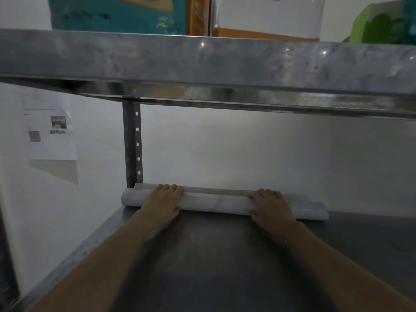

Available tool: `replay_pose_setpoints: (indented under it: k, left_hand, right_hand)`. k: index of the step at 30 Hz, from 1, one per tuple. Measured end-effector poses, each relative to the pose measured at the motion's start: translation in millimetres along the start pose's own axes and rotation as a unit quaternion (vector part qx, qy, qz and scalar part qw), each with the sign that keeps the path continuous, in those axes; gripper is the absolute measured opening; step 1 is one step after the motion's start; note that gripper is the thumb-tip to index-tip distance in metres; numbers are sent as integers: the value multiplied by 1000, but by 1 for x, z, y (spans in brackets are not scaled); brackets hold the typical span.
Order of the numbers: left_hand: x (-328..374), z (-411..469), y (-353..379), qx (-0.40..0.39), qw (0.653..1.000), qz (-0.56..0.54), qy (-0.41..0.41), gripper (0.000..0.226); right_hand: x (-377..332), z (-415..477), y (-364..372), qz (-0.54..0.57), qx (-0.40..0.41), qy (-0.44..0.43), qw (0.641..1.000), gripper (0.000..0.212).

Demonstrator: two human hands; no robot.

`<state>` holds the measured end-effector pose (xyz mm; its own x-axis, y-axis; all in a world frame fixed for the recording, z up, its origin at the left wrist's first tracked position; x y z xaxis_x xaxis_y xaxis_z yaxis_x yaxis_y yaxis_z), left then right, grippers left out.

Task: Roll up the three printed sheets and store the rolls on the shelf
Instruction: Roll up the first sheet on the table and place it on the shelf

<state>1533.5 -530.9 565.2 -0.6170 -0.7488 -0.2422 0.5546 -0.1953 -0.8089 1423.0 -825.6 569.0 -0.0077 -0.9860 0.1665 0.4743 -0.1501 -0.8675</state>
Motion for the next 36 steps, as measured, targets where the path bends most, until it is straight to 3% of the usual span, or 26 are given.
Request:
replay_pose_setpoints:
  k: [5, 15, 36]
  left_hand:
    - [5, -3, 1, -25, 999, -18, -27, 54]
    - [11, -6, -6, 7, 999, -16, -49, 50]
    - [13, -12, -18, -4, 999, 5, -46, 56]
  right_hand:
    - [-3, -6, -4, 4, 5, 11, 1000, 52]
    - [-2, -13, -10, 12, 21, 12, 1000, 53]
    - [2, -16, -15, -11, 21, 24, 999, 54]
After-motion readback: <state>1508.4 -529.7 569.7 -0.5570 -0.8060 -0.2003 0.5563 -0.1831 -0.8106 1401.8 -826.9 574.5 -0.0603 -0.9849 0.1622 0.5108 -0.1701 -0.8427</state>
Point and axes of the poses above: each hand's wrist, its own z-axis towards the middle knuckle, its own y-axis out of the palm, x = y × z, the point moved 4 cm from there along z, towards the middle knuckle, and after that the axes turned 2 degrees about x, right-handed, at the moved point
